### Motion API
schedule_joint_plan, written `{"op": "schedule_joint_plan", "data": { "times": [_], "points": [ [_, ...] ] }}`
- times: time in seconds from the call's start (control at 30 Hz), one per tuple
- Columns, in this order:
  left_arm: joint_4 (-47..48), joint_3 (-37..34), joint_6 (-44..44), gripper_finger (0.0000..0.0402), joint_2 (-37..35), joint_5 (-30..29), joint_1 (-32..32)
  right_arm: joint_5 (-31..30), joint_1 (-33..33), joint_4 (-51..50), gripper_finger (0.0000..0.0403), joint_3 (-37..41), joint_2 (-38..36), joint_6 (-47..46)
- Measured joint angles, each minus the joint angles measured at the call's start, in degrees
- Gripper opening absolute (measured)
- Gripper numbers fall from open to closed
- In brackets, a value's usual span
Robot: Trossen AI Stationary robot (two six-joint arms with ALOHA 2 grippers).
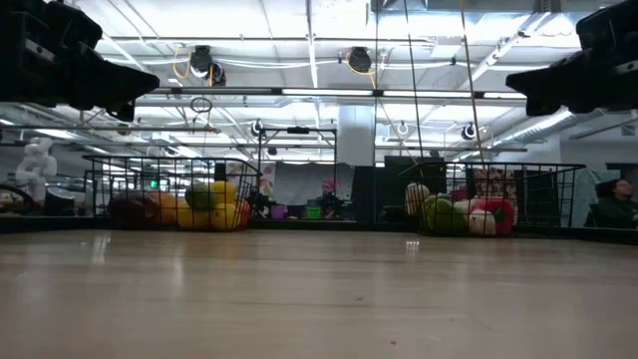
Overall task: Sort produce into baskets
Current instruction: Return to Home Position
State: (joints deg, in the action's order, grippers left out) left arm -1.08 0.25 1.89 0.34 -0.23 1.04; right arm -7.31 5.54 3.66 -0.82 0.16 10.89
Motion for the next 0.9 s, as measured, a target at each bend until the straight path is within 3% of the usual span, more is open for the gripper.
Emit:
{"op": "schedule_joint_plan", "data": {
  "times": [0.27, 0.9],
  "points": [
    [0.0, 0.0, 0.0, 0.0027, 0.0, 0.0, 0.0, 4.7, 0.0, -2.2, 0.0, 0.0, 0.5, -2.0],
    [0.0, 0.0, 0.0, 0.0027, 0.0, 0.0, 0.0, 4.5, 0.0, -2.2, 0.0, 0.0, 0.5, -3.2]
  ]
}}
